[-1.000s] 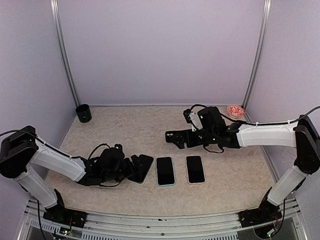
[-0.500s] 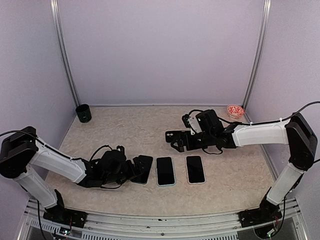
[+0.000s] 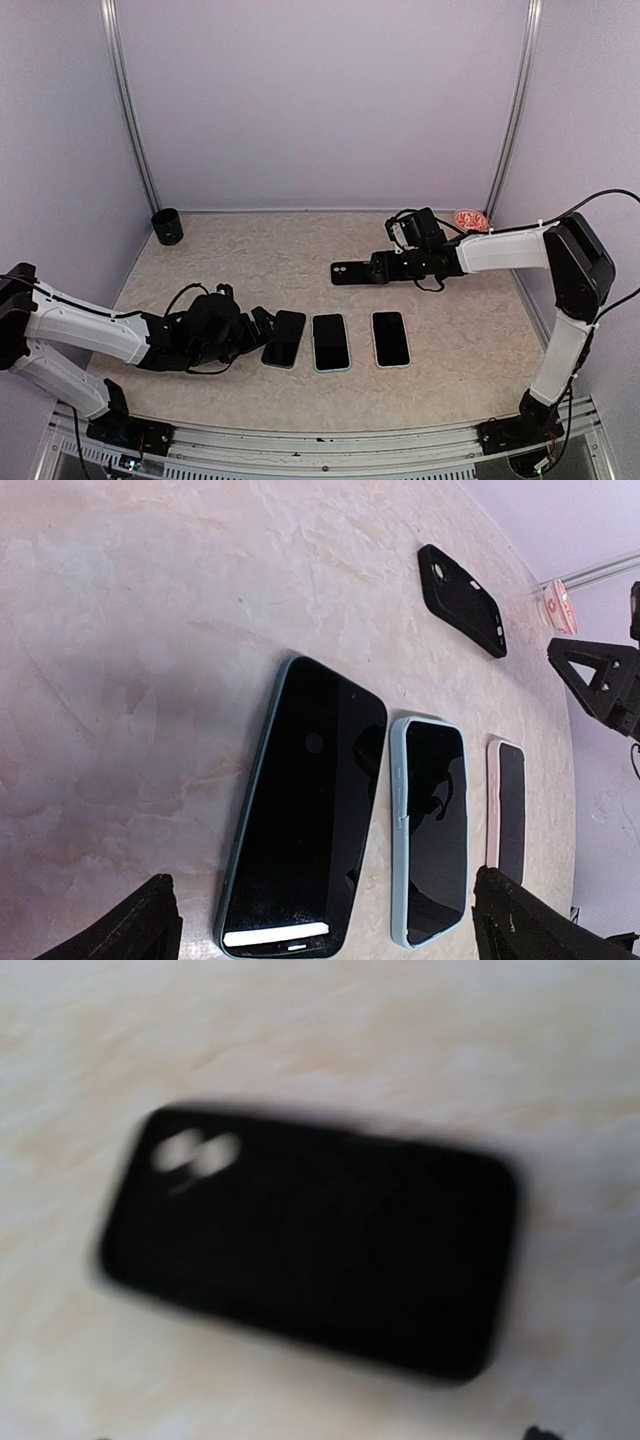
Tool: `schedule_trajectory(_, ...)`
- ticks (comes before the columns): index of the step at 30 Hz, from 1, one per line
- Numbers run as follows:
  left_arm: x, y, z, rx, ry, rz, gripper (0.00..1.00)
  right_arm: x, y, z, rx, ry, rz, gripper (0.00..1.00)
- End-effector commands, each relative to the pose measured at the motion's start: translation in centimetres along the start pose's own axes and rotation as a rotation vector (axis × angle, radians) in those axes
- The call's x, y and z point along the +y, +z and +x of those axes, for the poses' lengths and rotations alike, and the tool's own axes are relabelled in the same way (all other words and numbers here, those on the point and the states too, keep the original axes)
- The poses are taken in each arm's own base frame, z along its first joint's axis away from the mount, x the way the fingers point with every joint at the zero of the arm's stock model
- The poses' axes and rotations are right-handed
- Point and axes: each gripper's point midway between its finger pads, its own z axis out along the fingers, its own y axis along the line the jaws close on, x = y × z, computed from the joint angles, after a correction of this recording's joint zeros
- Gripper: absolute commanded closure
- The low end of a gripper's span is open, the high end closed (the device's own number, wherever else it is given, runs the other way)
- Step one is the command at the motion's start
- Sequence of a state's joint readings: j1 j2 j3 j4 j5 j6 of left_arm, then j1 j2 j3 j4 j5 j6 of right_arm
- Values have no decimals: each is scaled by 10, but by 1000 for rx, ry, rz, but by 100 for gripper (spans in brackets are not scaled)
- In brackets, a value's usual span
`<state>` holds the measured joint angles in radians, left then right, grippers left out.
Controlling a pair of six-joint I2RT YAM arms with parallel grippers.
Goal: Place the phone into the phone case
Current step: Move the phone case to the center of the board.
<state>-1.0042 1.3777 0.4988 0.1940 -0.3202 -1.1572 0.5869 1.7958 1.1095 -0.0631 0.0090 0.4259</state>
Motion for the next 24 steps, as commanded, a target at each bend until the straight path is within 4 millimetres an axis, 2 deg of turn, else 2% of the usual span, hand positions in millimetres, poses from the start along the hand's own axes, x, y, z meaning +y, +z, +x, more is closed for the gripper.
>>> schedule_trajectory(1, 11, -9, -7, -40, 26, -47, 1, -33, 19, -10, 8, -2, 114, 16)
schedule_trajectory(3, 12, -10, -9, -46, 26, -53, 1, -41, 30, -11, 19, -3, 133, 20)
schedule_trajectory(5, 15, -11, -10, -51, 27, -58, 1, -49, 42, -10, 41, -3, 153, 28)
schedule_trajectory(10, 18, -13, -9, -56, 13, -55, 1, -58, 64, -4, 74, -10, 178, 34)
schedule_trajectory(12, 21, -13, -9, -58, 10, -58, 1, -59, 70, 0, 84, -10, 180, 42)
schedule_trajectory(15, 23, -14, -9, -61, 8, -62, 1, -60, 76, 4, 96, -10, 179, 58)
schedule_trajectory(18, 26, -15, -10, -67, 6, -66, 1, -60, 77, 6, 95, -5, 175, 66)
schedule_trajectory(22, 26, -16, -13, -81, 0, -64, 1, -52, 76, 9, 89, 9, 137, 87)
schedule_trajectory(24, 26, -15, -13, -82, -1, -63, 1, -45, 74, 10, 82, 15, 111, 94)
